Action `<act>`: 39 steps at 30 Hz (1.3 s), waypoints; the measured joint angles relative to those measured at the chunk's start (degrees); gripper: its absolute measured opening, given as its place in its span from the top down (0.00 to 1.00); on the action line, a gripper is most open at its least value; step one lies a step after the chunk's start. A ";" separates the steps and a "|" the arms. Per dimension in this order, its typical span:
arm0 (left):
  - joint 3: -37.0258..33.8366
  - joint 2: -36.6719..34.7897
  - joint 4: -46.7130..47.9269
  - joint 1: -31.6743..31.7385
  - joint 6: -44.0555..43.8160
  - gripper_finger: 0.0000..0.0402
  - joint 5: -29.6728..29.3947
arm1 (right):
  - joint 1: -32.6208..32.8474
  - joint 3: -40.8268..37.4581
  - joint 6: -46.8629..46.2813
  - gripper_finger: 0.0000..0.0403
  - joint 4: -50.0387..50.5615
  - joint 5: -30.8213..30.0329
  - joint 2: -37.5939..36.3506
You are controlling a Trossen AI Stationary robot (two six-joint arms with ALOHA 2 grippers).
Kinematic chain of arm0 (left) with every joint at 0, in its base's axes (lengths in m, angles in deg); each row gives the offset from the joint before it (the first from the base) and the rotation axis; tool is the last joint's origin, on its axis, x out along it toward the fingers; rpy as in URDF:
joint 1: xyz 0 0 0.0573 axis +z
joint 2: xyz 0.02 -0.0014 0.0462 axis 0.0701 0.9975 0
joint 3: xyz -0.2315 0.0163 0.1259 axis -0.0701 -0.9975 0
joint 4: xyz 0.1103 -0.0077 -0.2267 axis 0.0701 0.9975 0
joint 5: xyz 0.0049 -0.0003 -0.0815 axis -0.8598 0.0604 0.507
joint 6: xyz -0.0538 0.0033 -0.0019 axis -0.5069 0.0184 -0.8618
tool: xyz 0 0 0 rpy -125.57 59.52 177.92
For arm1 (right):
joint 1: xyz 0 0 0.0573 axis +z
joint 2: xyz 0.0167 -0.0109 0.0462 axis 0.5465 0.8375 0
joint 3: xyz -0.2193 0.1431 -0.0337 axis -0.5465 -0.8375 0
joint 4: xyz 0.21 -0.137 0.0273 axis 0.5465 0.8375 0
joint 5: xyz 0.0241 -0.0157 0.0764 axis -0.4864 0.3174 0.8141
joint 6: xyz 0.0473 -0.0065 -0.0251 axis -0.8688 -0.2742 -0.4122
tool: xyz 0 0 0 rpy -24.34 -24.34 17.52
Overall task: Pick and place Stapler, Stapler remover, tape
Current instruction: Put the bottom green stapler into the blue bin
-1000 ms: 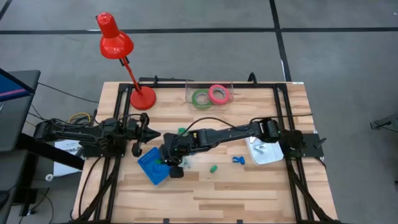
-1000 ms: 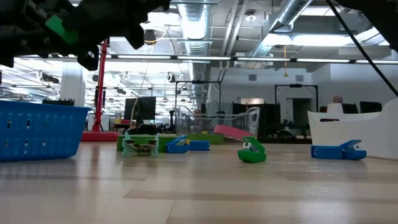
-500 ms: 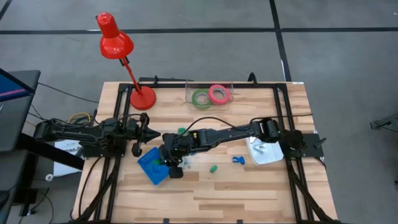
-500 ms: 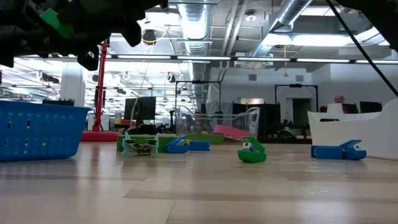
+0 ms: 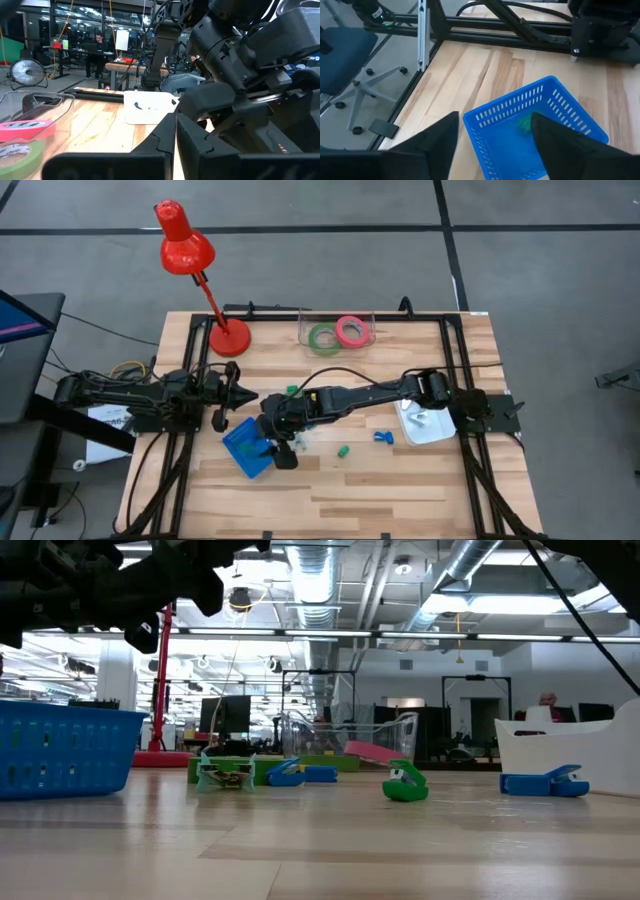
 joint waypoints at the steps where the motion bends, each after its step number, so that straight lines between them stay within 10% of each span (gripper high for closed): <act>1: 0.00 0.00 0.00 0.00 0.00 0.98 0.00 | -0.02 0.00 0.00 0.38 0.13 -0.05 0.00; 21: 0.00 0.02 -0.11 0.00 0.00 0.98 0.00 | -0.49 -0.45 4.85 0.35 5.09 -0.56 -4.29; 39: 0.00 0.02 -0.17 0.00 -0.01 0.98 -0.01 | -2.15 -26.14 11.92 0.35 4.46 -1.22 -23.52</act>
